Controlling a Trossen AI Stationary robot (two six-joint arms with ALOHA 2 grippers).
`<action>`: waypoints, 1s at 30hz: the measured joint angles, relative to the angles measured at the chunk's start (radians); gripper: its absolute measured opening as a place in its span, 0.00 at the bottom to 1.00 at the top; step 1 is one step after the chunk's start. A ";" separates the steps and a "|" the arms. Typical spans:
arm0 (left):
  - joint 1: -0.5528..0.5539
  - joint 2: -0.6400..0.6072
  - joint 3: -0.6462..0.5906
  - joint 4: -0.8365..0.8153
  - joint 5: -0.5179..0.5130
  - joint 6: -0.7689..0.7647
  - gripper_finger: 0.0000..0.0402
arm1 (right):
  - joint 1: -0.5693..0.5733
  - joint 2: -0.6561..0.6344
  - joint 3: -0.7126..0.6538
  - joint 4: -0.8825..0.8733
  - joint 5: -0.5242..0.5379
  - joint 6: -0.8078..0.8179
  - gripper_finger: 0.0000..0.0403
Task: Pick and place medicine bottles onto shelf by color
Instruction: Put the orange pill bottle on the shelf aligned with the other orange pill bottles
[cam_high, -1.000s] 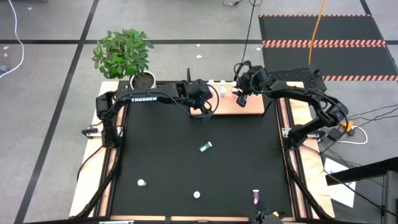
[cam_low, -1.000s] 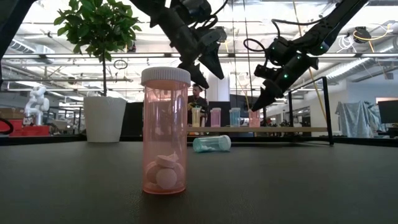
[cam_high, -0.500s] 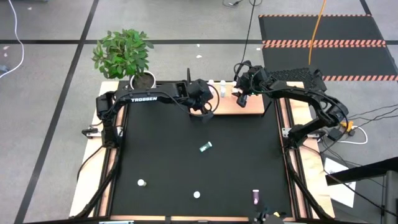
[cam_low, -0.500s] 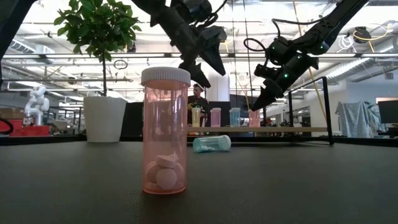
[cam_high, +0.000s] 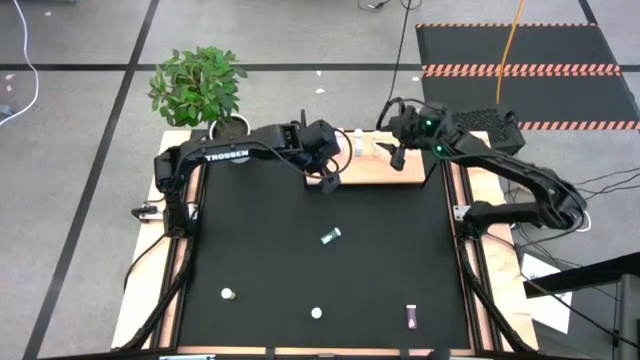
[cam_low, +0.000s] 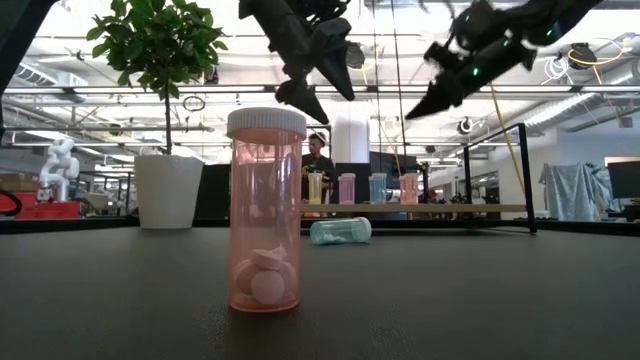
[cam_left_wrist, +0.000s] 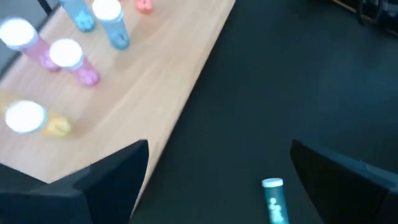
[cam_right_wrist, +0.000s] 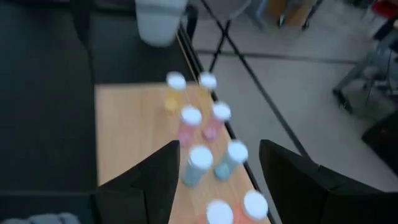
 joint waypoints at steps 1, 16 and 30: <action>-0.003 0.000 -0.006 0.000 0.007 -0.028 0.98 | 0.012 -0.022 0.000 -0.001 0.000 0.017 0.53; -0.173 0.000 -0.266 0.238 0.001 -0.239 0.98 | 0.137 -0.119 -0.024 -0.003 -0.002 0.311 0.50; -0.300 0.001 -0.391 0.190 0.046 -0.378 0.98 | 0.247 -0.119 -0.024 -0.116 -0.005 0.452 0.44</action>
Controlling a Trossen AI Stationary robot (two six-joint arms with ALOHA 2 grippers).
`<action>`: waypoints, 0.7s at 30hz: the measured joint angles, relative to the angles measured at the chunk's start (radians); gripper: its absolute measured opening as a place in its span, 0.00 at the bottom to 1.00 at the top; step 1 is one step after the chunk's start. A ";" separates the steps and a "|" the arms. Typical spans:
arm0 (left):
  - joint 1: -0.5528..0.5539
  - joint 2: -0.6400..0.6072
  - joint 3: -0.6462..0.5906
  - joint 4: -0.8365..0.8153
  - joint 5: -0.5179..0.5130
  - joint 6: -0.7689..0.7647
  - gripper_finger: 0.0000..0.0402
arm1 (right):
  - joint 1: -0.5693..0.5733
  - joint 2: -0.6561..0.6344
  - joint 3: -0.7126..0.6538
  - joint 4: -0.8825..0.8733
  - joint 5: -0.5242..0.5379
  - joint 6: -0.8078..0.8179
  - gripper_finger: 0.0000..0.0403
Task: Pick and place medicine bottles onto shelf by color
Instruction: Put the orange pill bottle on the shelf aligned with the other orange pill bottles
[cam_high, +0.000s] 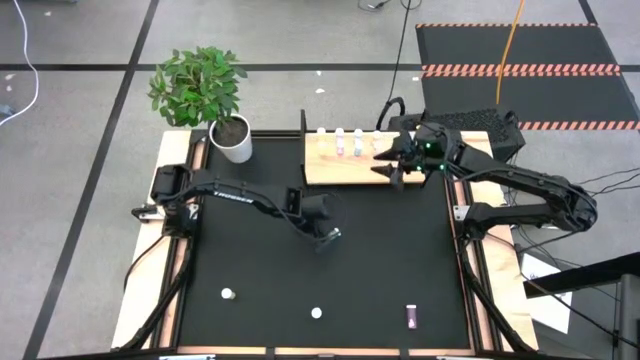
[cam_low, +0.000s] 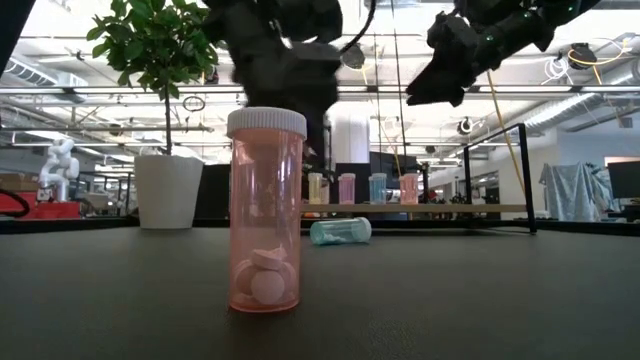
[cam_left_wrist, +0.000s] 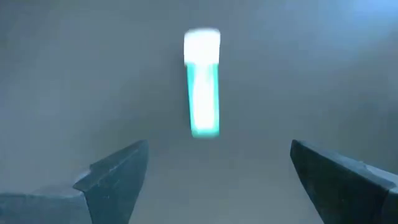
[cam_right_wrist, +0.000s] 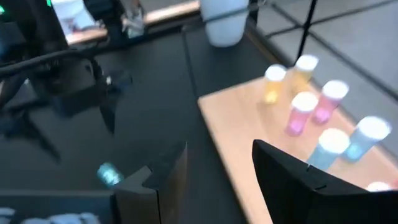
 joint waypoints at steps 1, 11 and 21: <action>-0.010 0.000 0.007 -0.070 0.025 -0.020 0.98 | 0.010 0.000 0.000 -0.019 0.000 0.008 0.44; -0.236 -0.040 0.025 -0.678 0.047 -0.176 0.98 | 0.160 0.000 -0.048 -0.039 0.004 0.066 0.44; -0.418 -0.336 0.006 -0.711 -0.268 -0.547 0.98 | 0.424 -0.059 -0.110 0.010 0.206 0.271 0.44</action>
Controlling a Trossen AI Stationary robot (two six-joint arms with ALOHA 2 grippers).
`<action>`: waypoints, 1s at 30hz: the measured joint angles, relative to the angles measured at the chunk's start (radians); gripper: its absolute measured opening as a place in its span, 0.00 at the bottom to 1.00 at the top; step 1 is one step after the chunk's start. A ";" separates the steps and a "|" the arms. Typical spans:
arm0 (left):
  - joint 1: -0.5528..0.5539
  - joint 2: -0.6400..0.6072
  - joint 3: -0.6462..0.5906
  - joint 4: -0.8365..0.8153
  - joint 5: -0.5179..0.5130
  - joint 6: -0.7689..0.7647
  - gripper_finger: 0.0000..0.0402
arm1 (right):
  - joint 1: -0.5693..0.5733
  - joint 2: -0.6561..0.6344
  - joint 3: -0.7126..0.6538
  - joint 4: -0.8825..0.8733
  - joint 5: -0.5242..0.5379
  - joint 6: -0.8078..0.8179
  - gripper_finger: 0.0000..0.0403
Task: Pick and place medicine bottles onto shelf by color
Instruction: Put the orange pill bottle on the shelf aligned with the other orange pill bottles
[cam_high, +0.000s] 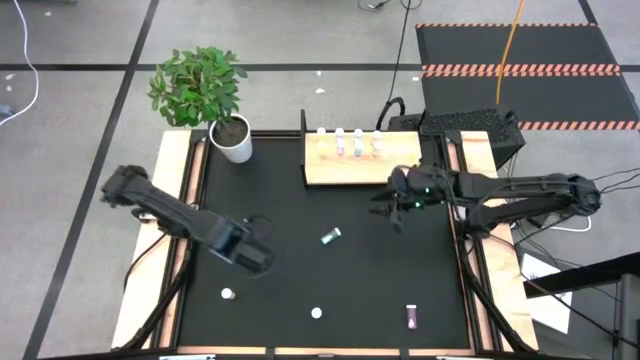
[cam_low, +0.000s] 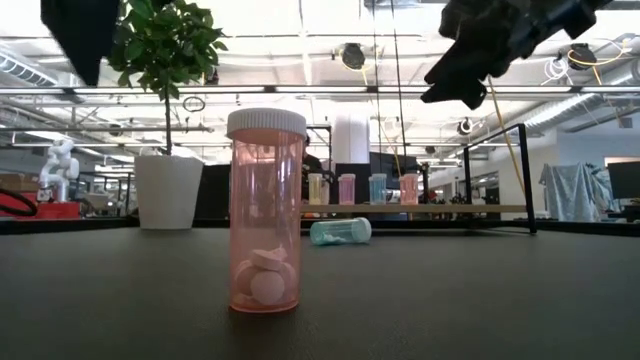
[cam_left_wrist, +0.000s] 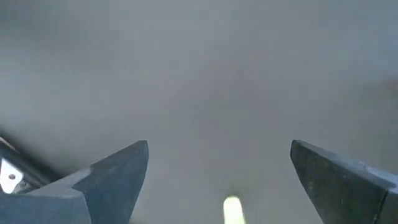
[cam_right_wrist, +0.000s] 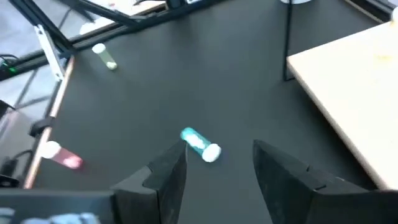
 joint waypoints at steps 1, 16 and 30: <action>-0.005 -0.031 0.000 0.001 -0.035 -0.016 0.98 | 0.028 0.001 0.000 0.004 0.021 0.023 0.44; -0.452 -0.123 -0.084 0.040 -0.206 -0.172 0.98 | 0.461 0.267 0.147 0.273 0.420 0.289 0.44; -0.703 -0.122 -0.180 0.136 -0.211 -0.505 0.98 | 0.551 0.627 0.435 0.338 0.399 0.190 0.44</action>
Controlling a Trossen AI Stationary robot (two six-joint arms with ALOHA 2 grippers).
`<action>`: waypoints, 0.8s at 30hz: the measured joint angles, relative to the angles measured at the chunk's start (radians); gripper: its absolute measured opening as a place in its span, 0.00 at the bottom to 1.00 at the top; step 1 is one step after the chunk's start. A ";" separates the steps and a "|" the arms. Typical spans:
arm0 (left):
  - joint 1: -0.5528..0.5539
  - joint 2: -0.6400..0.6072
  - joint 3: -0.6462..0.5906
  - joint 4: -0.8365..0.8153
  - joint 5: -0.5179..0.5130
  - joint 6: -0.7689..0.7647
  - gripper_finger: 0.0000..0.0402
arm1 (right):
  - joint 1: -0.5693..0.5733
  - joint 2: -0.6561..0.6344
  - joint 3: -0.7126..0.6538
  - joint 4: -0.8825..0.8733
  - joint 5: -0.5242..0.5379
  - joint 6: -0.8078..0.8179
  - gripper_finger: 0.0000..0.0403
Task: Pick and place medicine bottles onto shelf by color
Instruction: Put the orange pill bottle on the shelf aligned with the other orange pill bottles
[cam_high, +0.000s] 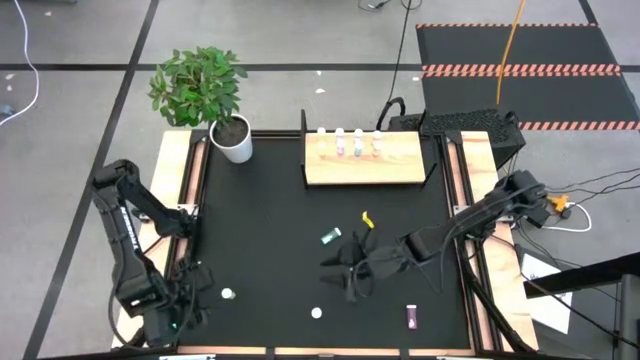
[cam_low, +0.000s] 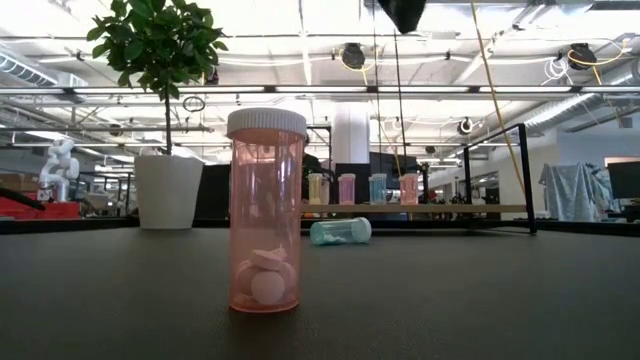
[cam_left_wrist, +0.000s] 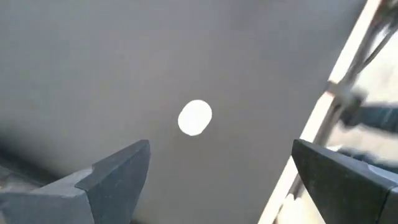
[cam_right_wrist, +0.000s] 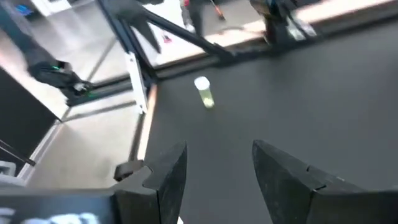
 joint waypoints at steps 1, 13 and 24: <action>0.001 0.000 -0.002 0.021 -0.030 -0.004 0.98 | -0.001 -0.002 0.009 -0.038 0.000 0.023 0.44; 0.165 0.036 -0.004 0.350 -0.219 0.384 0.98 | 0.069 -0.033 0.012 -0.595 -0.023 0.668 0.44; 0.289 0.194 -0.004 0.785 -0.227 0.982 0.98 | 0.181 0.037 0.012 -0.414 0.031 0.358 0.44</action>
